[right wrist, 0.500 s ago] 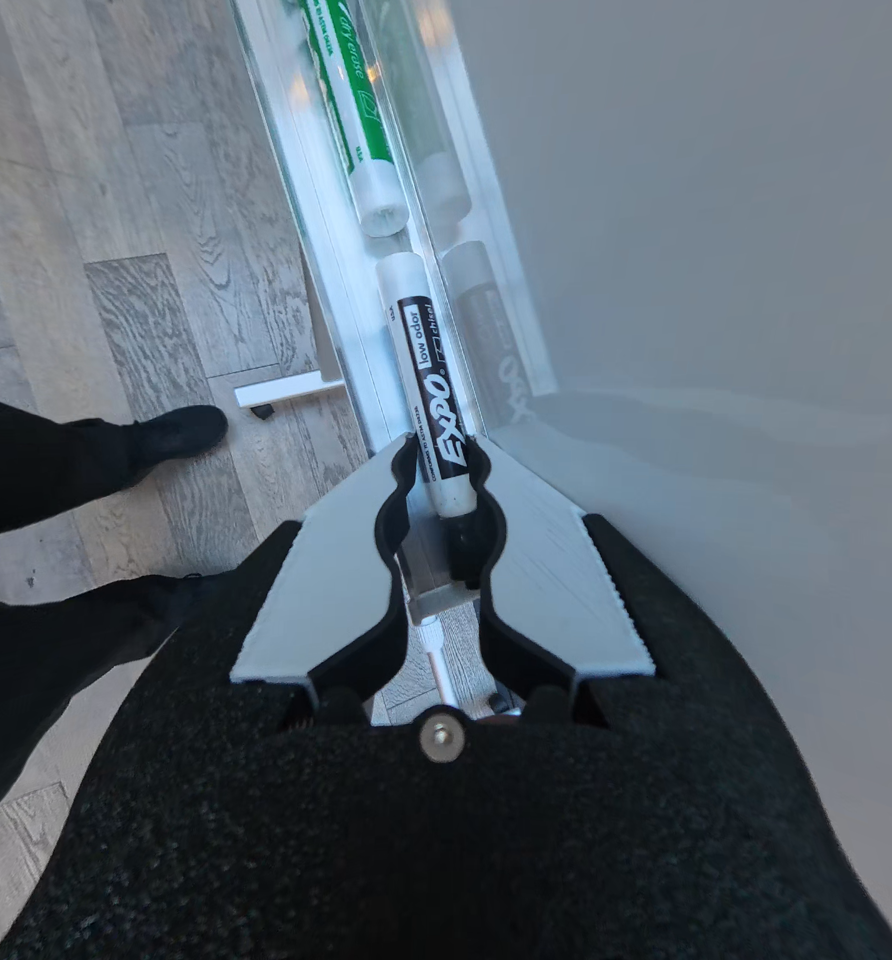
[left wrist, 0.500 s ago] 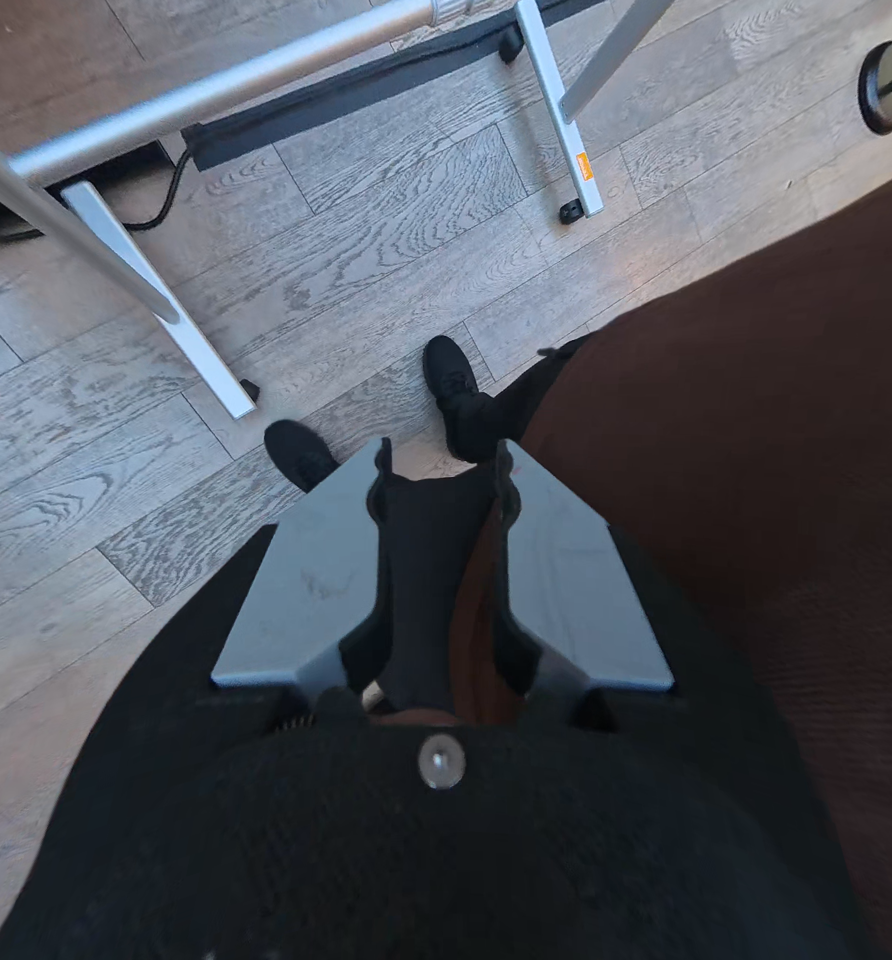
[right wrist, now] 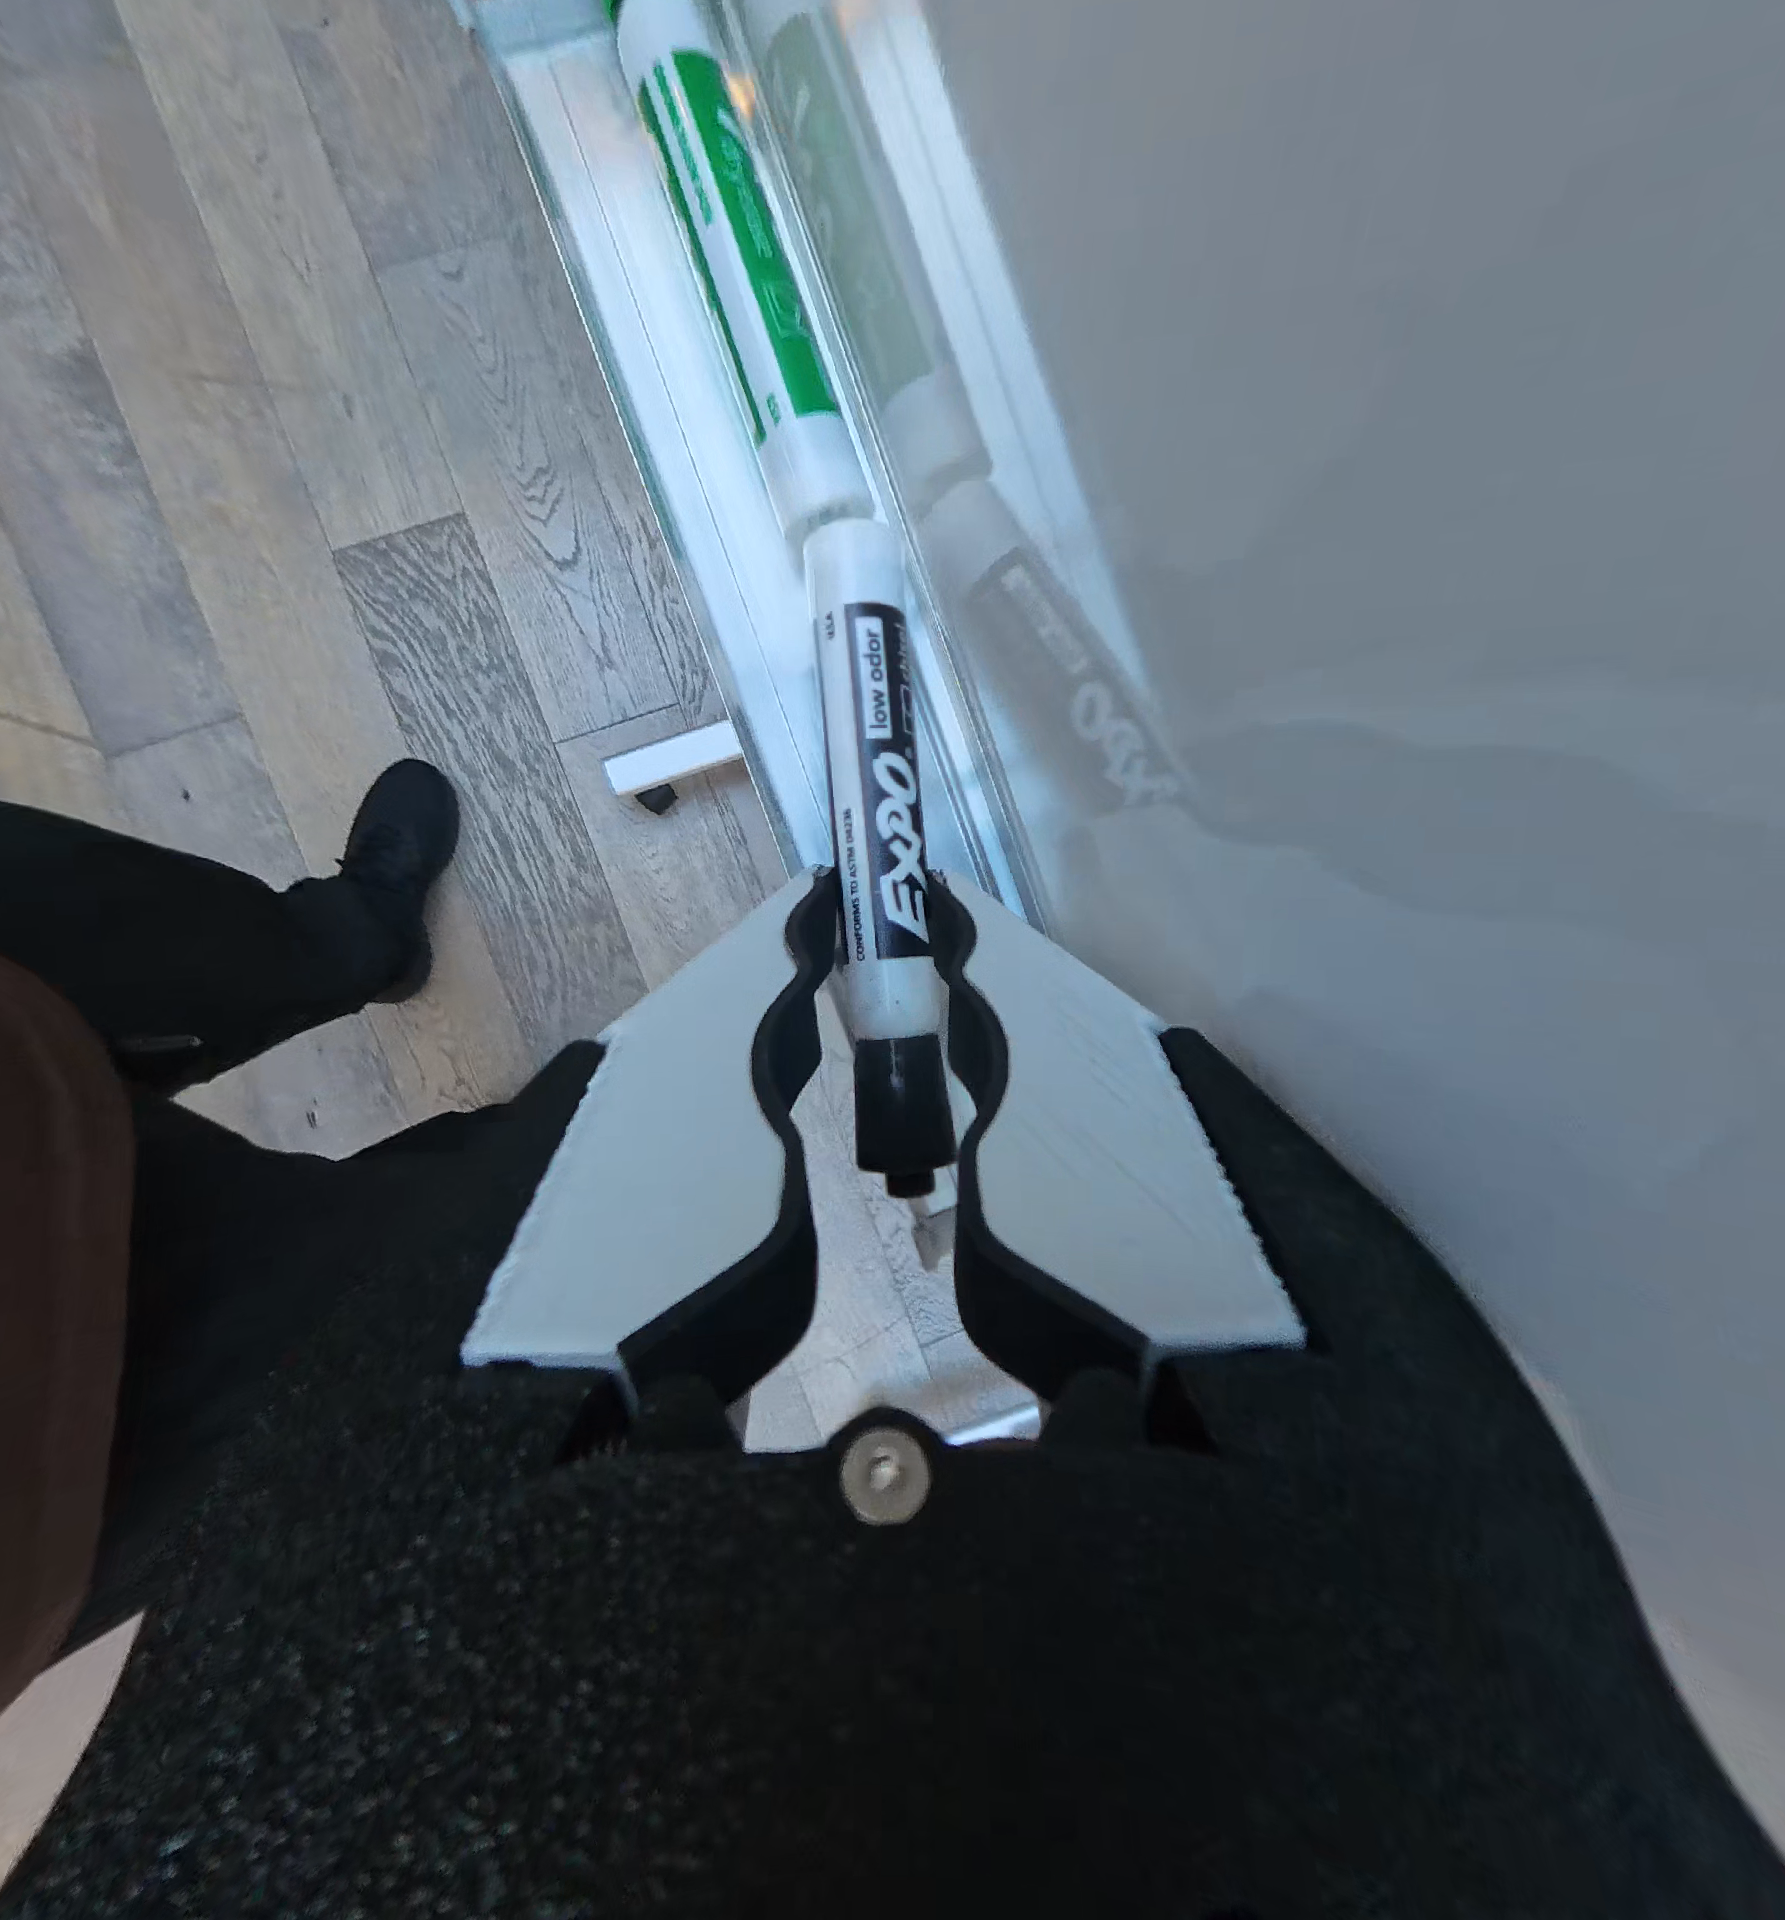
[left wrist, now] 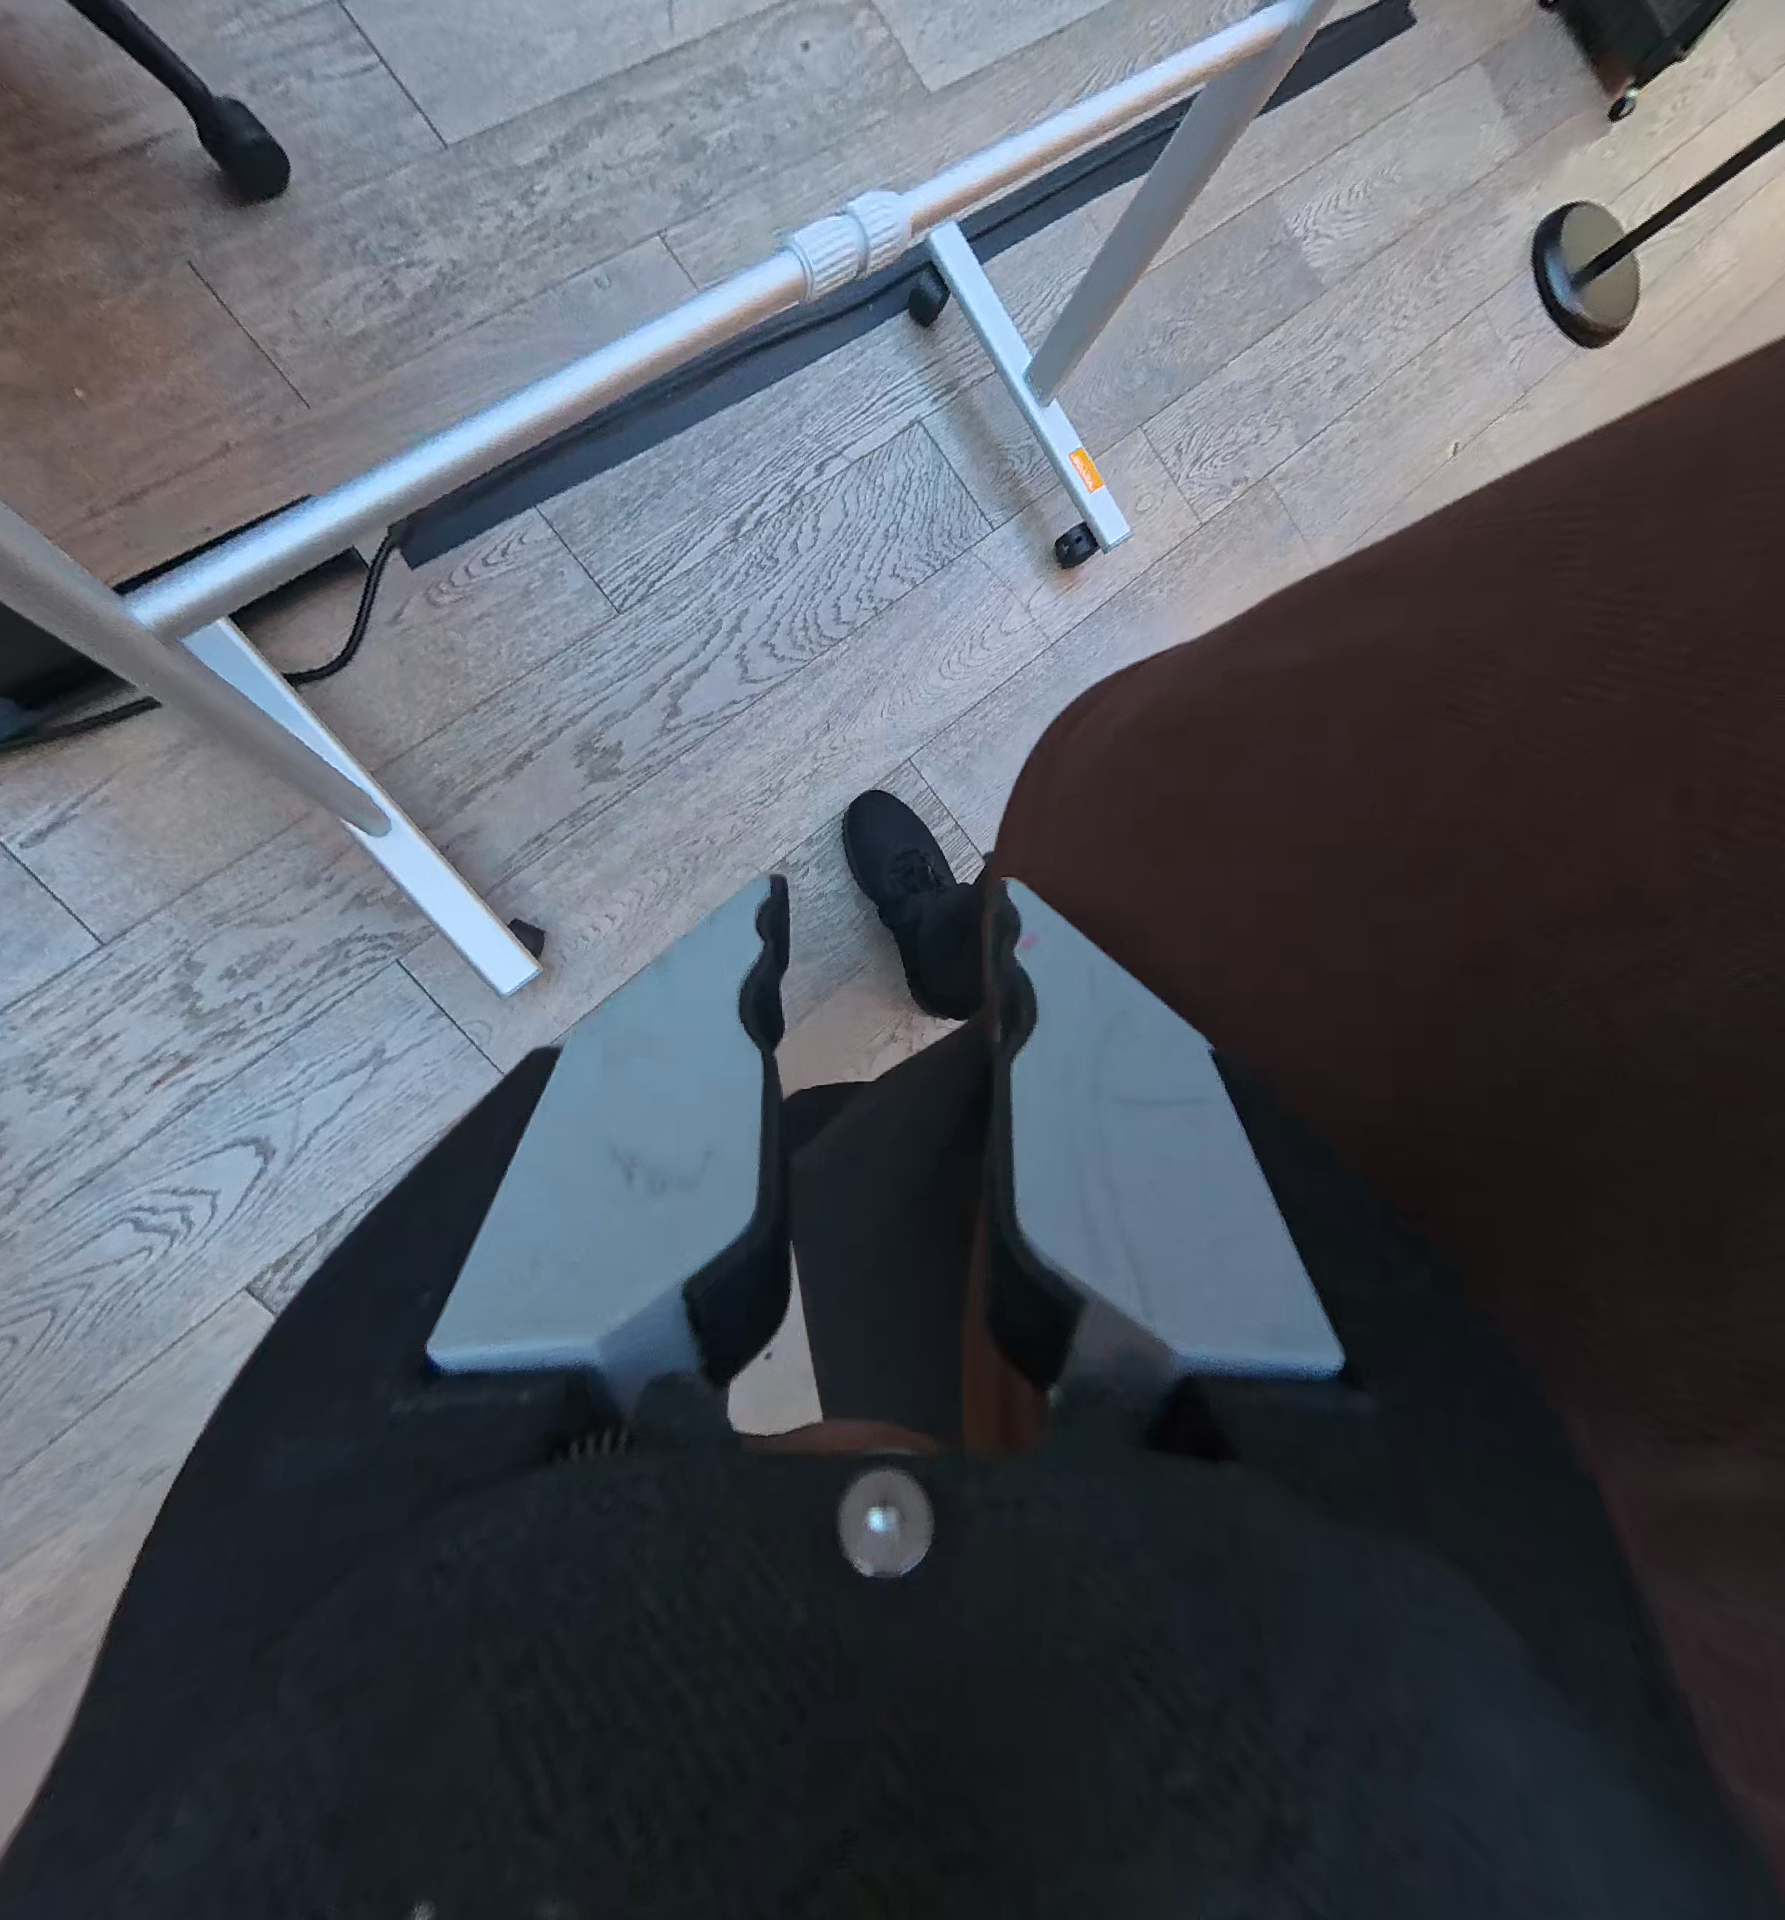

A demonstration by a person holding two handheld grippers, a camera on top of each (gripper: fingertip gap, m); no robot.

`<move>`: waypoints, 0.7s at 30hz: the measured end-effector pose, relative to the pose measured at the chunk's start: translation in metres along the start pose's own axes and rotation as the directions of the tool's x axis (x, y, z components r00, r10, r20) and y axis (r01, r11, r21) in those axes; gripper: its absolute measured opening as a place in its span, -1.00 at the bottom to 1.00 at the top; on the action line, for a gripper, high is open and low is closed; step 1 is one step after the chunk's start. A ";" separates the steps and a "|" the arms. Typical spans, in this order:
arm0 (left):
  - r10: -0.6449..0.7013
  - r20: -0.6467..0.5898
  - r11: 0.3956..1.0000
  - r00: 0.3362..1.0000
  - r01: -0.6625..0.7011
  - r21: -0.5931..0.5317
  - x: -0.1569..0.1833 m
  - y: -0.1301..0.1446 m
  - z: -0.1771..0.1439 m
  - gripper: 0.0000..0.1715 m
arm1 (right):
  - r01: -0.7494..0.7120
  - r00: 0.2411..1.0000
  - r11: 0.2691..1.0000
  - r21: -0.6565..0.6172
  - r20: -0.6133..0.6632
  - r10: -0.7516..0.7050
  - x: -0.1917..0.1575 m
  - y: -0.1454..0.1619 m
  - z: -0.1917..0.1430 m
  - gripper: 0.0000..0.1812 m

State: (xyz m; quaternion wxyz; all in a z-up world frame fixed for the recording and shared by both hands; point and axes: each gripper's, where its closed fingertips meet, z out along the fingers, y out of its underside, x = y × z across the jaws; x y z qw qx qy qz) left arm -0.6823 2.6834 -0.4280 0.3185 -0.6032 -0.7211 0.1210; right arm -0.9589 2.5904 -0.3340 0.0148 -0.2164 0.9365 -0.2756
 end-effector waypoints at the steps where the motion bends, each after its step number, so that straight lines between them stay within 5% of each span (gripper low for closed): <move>1: 0.008 -0.019 1.000 1.000 -0.008 0.009 -0.004 0.001 -0.003 -0.60 | -0.012 1.000 1.000 -0.024 0.001 0.012 -0.001 0.001 0.001 -0.82; 9: 0.093 -0.126 0.995 0.988 -0.088 0.049 -0.041 0.020 -0.017 -0.65 | -0.029 1.000 0.978 -0.206 -0.013 0.027 -0.001 0.011 0.007 -0.81; 13: 0.118 -0.145 0.991 0.982 -0.107 0.081 -0.053 0.010 -0.021 -0.65 | 0.056 0.993 0.962 -0.268 -0.088 -0.083 -0.001 0.005 0.002 -0.82; 17: 0.125 -0.146 0.986 0.981 -0.107 0.126 -0.057 -0.017 -0.022 -0.65 | 0.086 0.981 0.978 -0.188 -0.155 -0.116 -0.016 -0.013 -0.002 -0.82; 21: 0.110 -0.152 0.979 0.982 -0.081 0.185 -0.048 -0.061 -0.026 -0.59 | -0.027 0.993 0.999 0.041 -0.115 0.032 -0.049 -0.039 -0.009 -0.83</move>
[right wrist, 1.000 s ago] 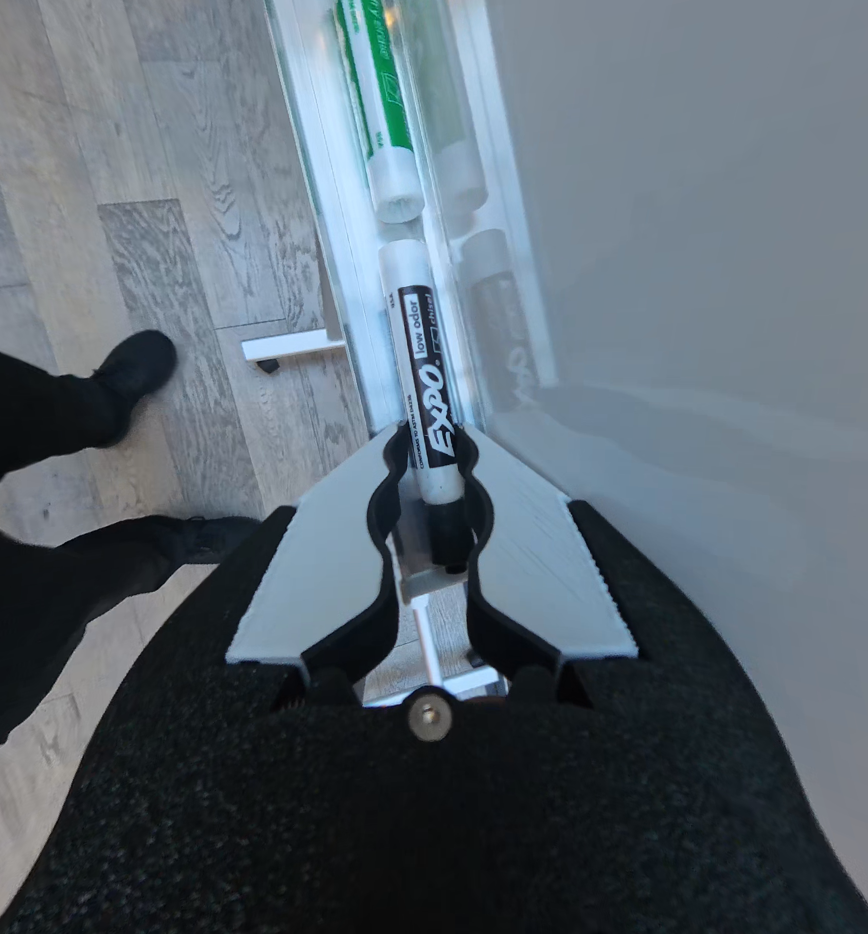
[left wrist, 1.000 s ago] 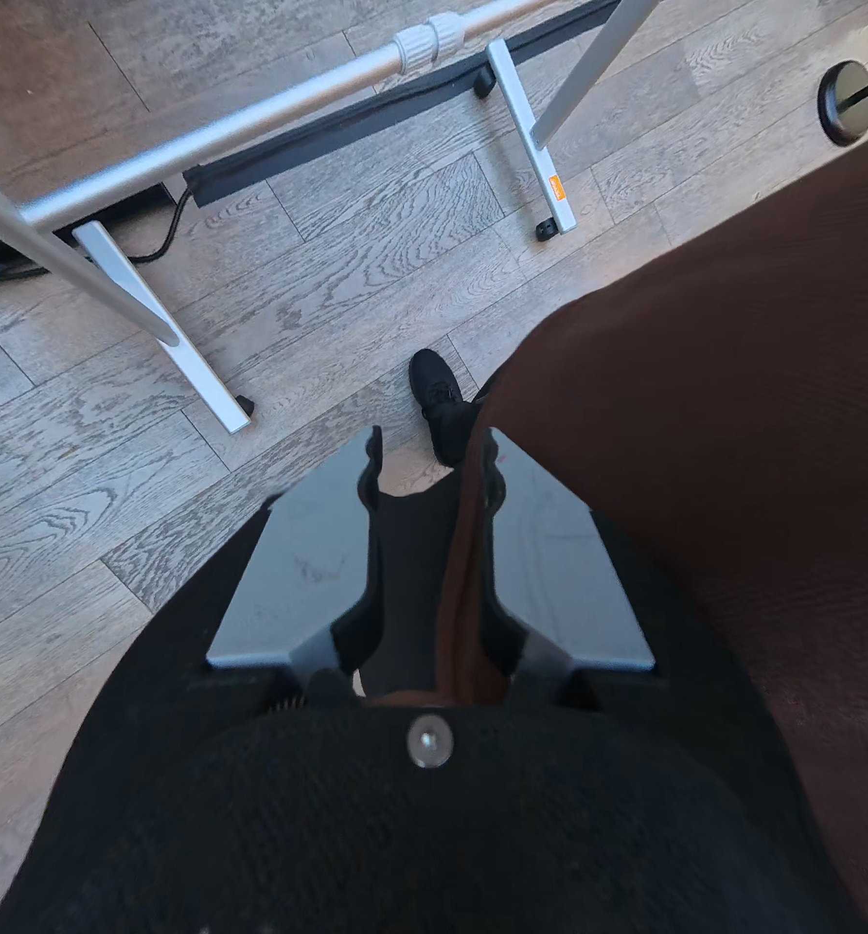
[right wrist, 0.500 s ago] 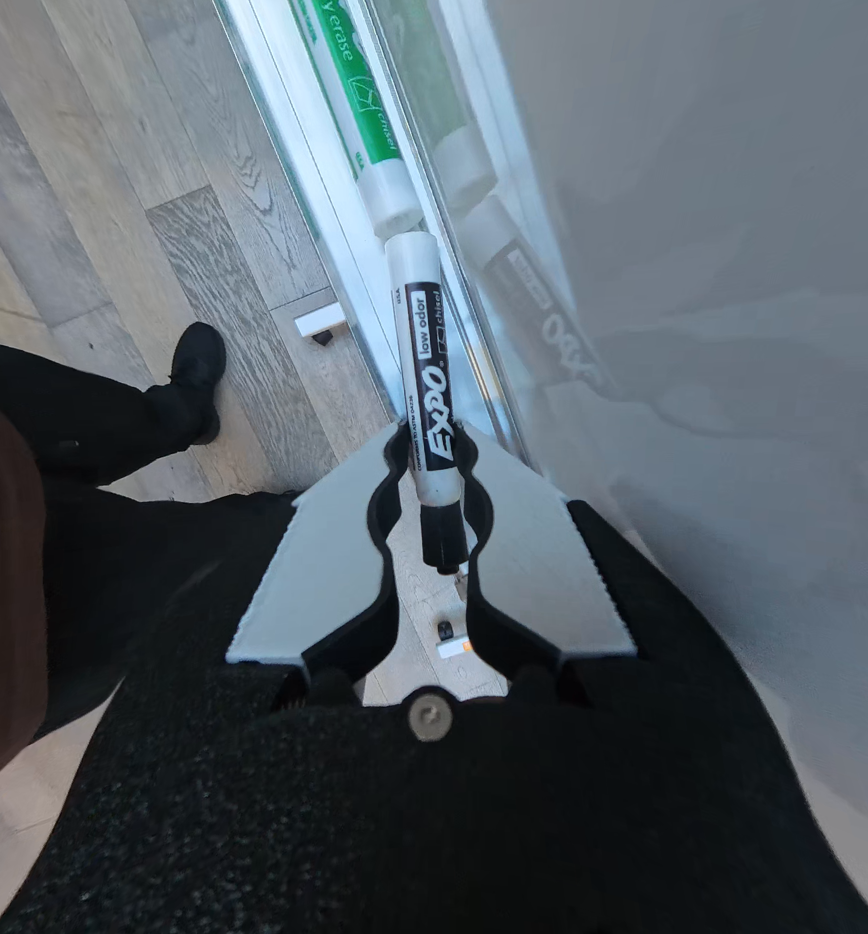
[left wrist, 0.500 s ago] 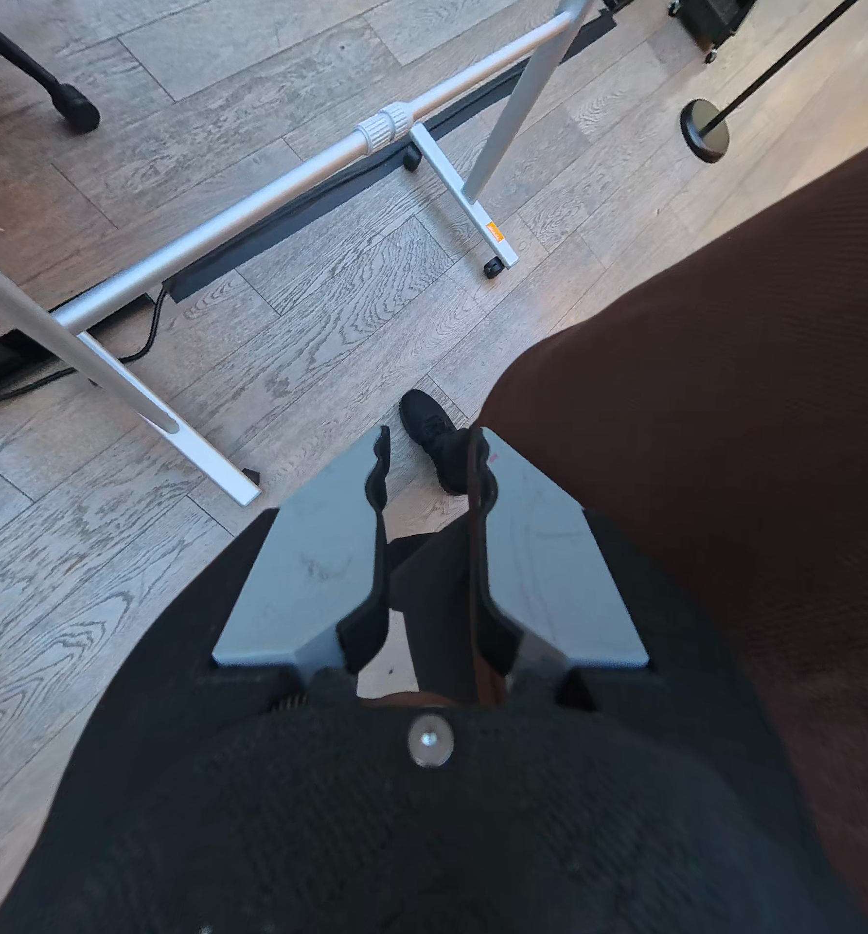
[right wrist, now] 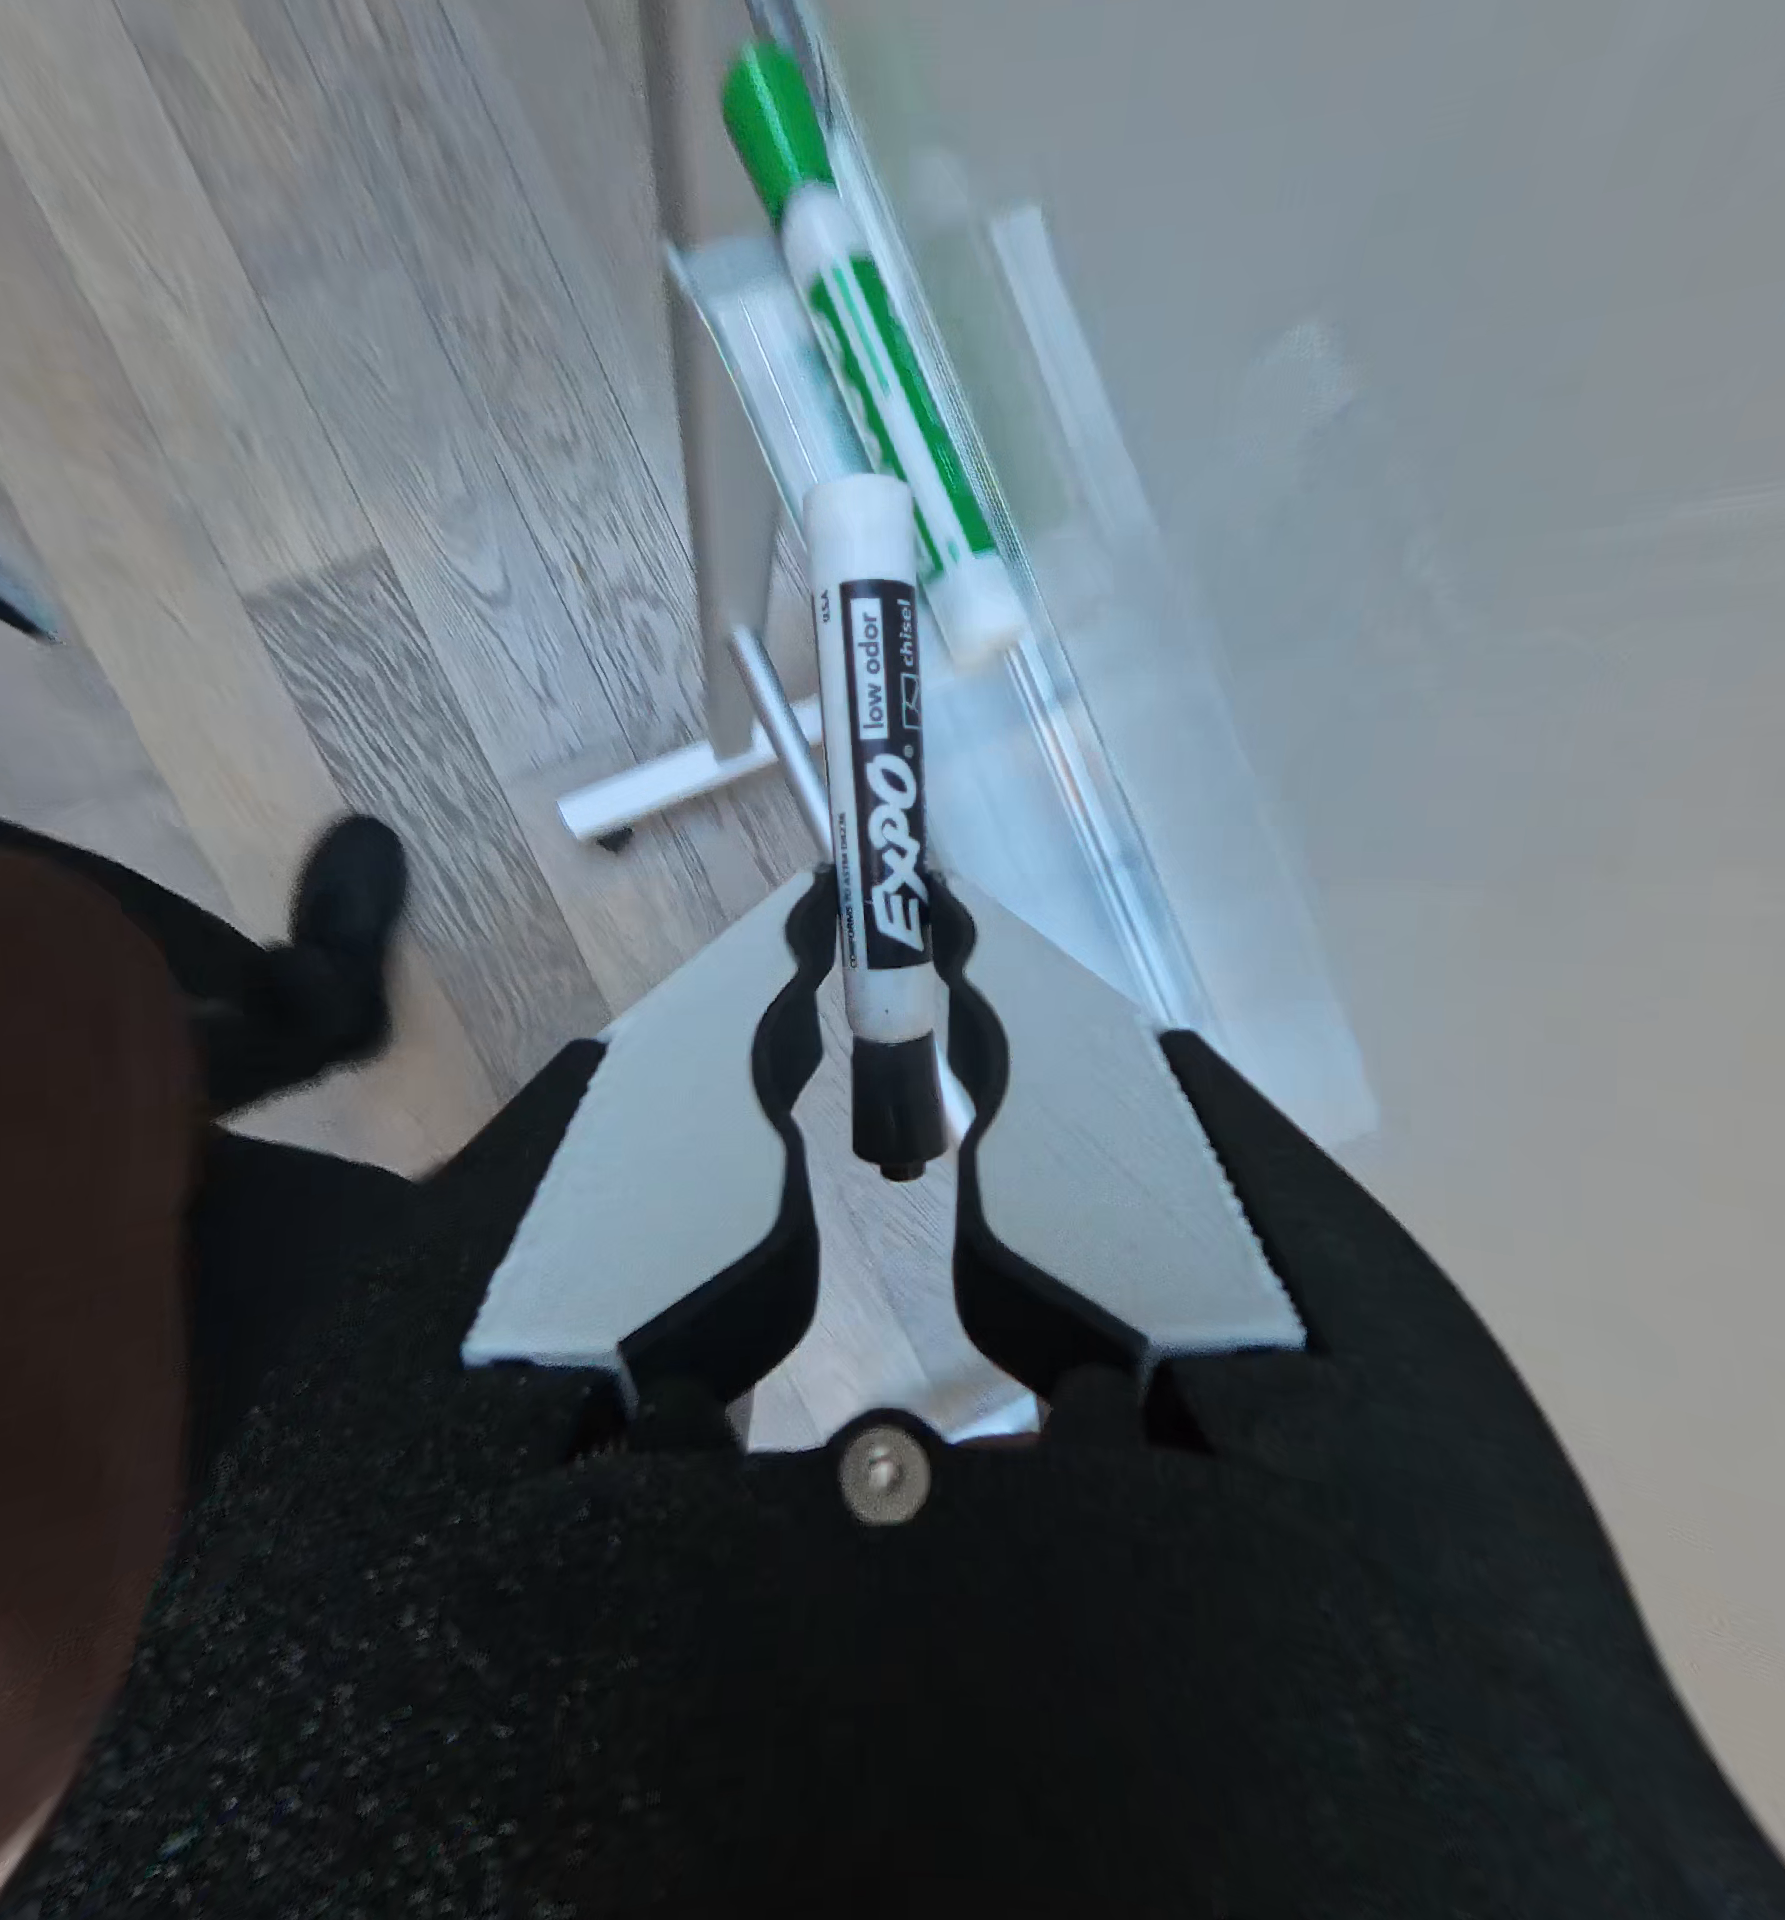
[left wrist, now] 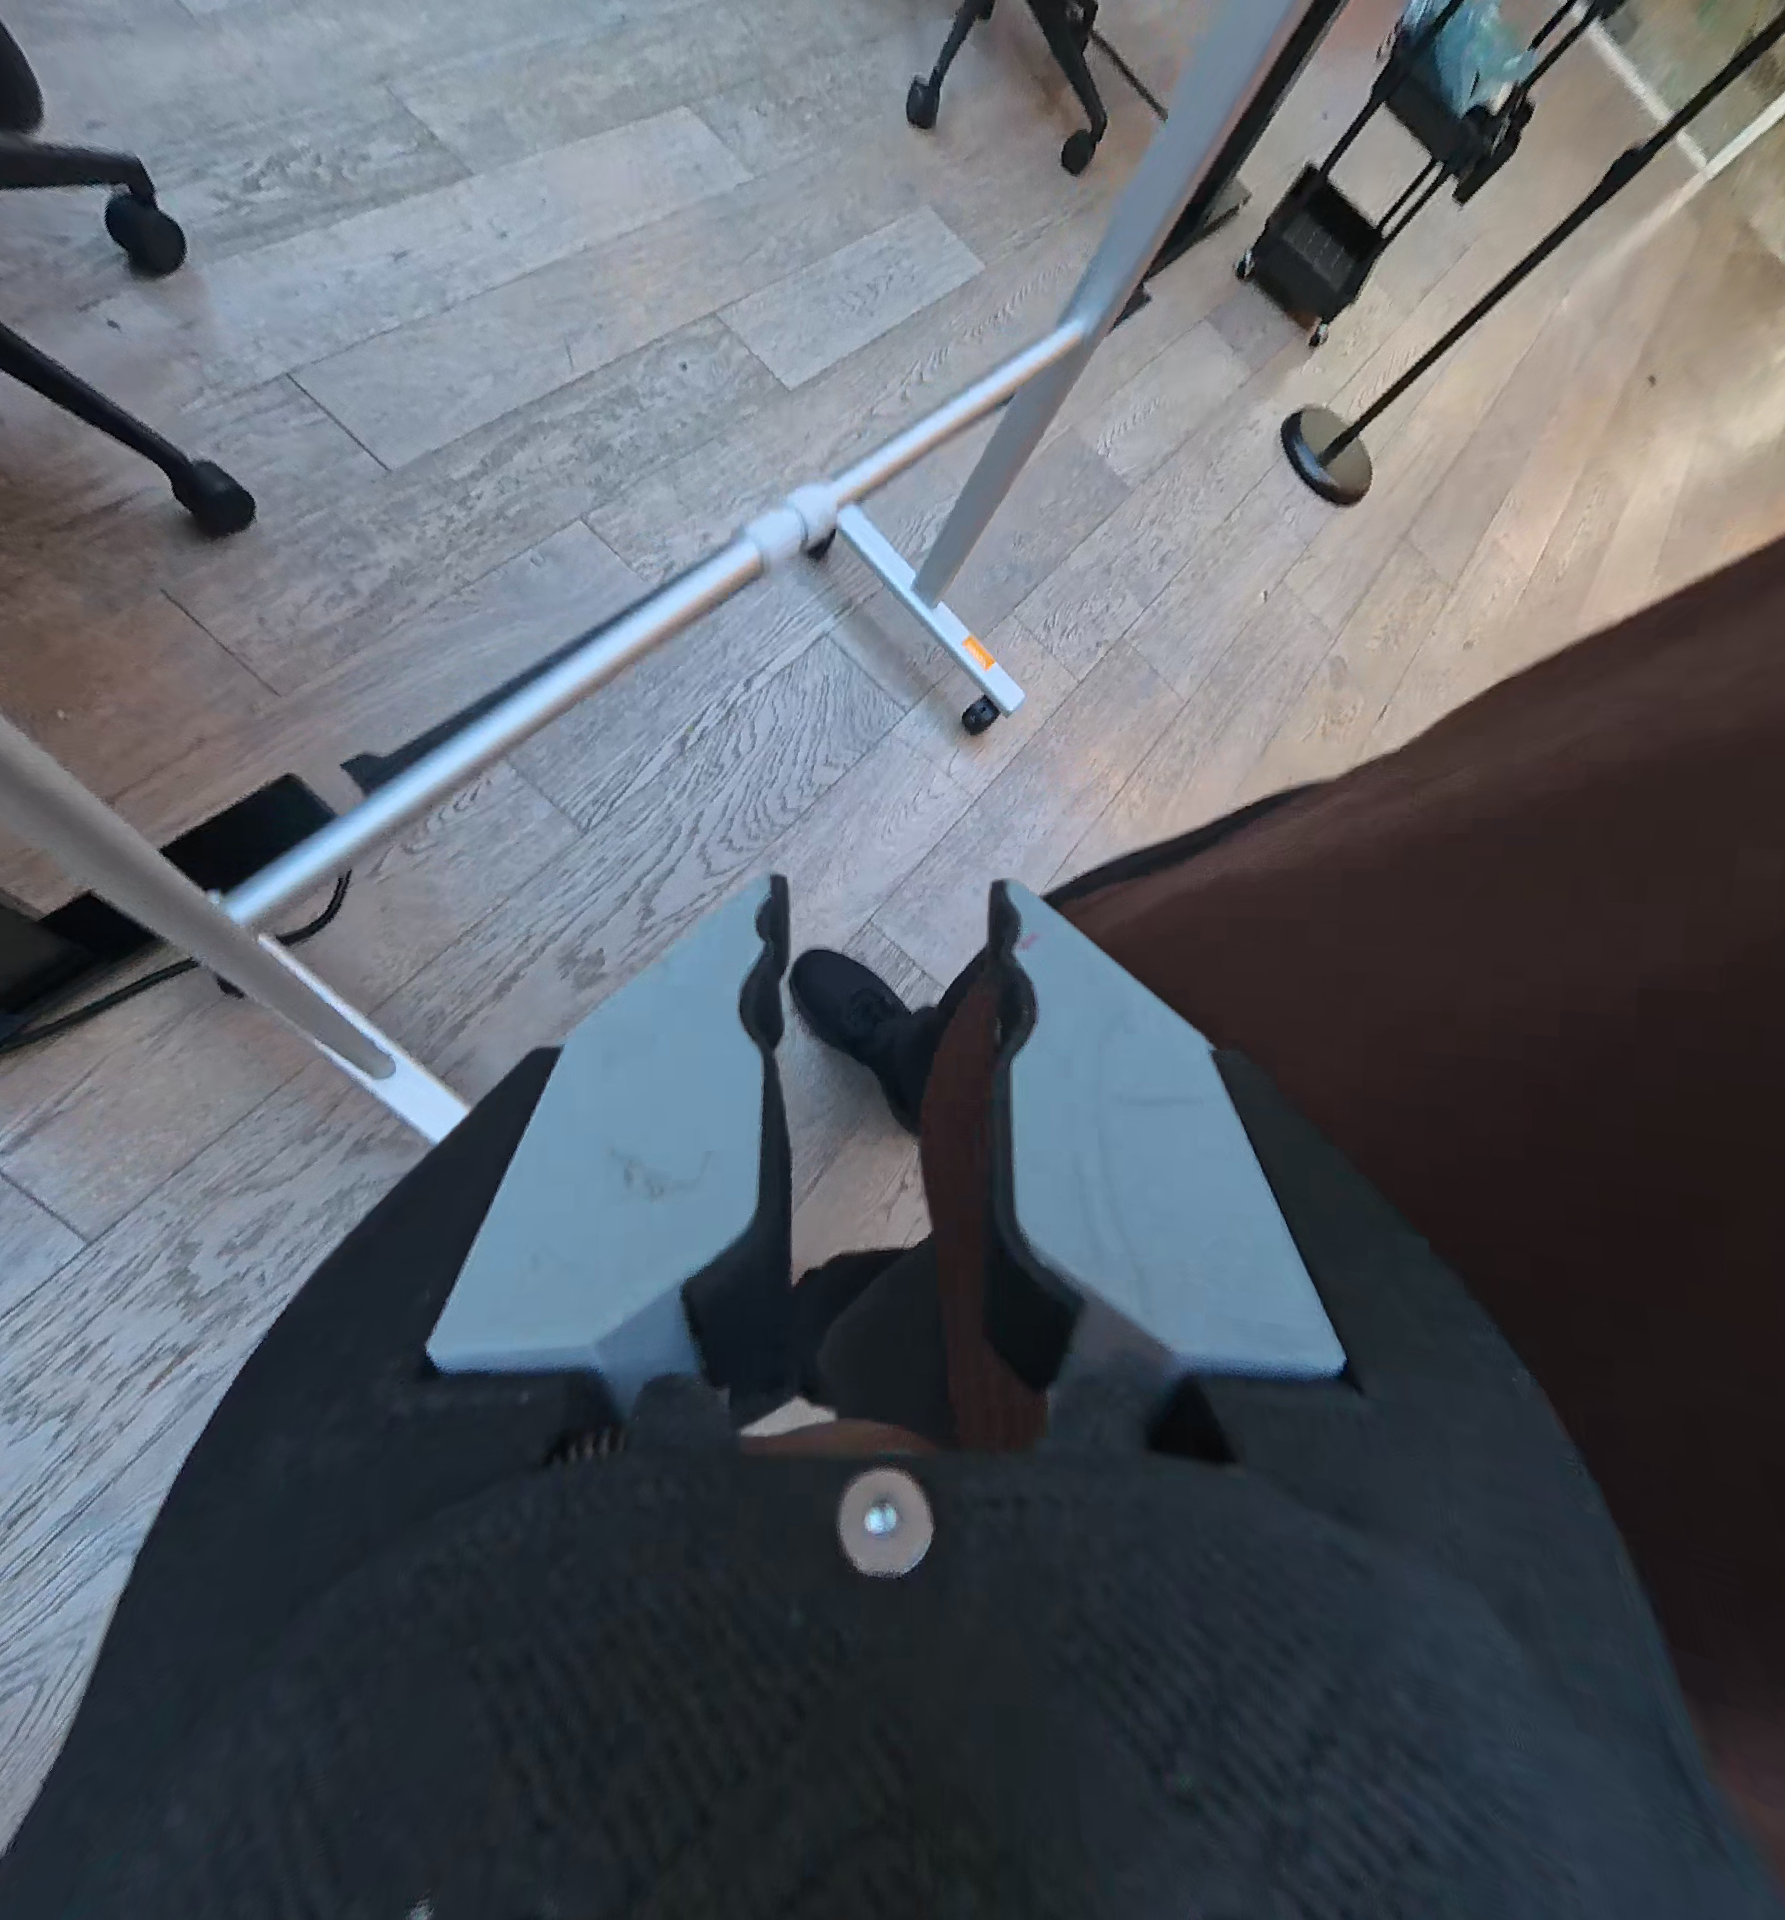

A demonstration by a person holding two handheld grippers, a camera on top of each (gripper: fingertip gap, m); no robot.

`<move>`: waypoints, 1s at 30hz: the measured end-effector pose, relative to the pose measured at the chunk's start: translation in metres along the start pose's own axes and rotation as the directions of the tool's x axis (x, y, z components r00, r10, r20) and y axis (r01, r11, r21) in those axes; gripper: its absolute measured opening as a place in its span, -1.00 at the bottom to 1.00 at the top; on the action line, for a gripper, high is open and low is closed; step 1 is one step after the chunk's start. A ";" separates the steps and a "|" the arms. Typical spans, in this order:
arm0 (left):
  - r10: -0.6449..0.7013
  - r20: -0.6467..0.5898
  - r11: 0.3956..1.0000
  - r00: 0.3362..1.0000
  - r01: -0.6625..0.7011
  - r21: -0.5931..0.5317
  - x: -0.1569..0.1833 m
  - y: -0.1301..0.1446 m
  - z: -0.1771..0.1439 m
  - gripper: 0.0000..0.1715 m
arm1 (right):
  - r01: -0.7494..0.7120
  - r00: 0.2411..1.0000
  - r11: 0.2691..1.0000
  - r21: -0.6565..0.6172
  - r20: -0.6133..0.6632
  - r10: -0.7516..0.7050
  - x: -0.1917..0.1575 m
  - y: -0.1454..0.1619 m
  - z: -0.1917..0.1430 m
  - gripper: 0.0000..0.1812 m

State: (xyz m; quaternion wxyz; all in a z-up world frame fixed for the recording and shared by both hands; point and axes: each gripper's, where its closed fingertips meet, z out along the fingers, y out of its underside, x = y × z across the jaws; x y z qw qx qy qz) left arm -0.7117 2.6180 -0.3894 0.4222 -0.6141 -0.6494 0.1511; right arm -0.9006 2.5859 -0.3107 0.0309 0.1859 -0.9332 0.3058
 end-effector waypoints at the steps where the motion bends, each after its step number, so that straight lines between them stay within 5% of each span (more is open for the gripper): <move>1: -0.007 -0.003 1.000 1.000 0.007 0.028 0.003 -0.016 0.001 -0.57 | -0.073 0.997 0.994 0.081 0.038 0.071 -0.010 -0.011 -0.005 -0.83; 3: -0.029 -0.024 0.995 0.999 0.031 0.091 0.011 -0.054 0.003 -0.51 | -0.280 0.952 0.923 0.262 0.196 0.233 -0.031 -0.040 -0.021 -0.83; 5: -0.047 -0.065 0.986 0.997 0.057 0.156 0.022 -0.095 0.003 -0.42 | -0.518 0.835 0.757 0.399 0.426 0.348 -0.045 -0.072 -0.045 -0.82; 9: -0.079 -0.139 0.955 0.987 0.114 0.272 0.038 -0.165 -0.011 -0.36 | -0.754 0.640 0.465 0.463 0.678 0.361 -0.039 -0.101 -0.084 -0.83; 13: -0.100 -0.214 0.938 0.972 0.164 0.306 0.046 -0.199 -0.021 -0.41 | -0.823 0.553 0.344 0.452 0.777 0.301 -0.041 -0.107 -0.104 -0.83; 17: -0.071 -0.317 0.944 0.946 0.167 0.286 0.062 -0.210 -0.018 -0.78 | -0.840 0.537 0.274 0.469 0.793 0.287 -0.042 -0.108 -0.114 -0.83; 22: 0.009 -0.228 0.978 0.974 0.039 0.204 0.061 -0.199 -0.014 -0.81 | -0.789 0.604 0.338 0.514 0.749 0.271 -0.051 -0.102 -0.113 -0.82; 27: 0.265 -0.053 0.964 0.963 -0.265 0.007 0.044 -0.177 -0.023 -0.81 | -0.594 0.776 0.574 0.563 0.589 0.225 -0.060 -0.099 -0.106 -0.73; 30: 0.377 -0.011 0.923 0.926 -0.377 -0.077 0.040 -0.172 -0.031 -0.81 | -0.498 0.815 0.679 0.540 0.558 0.154 -0.072 -0.104 -0.102 -0.67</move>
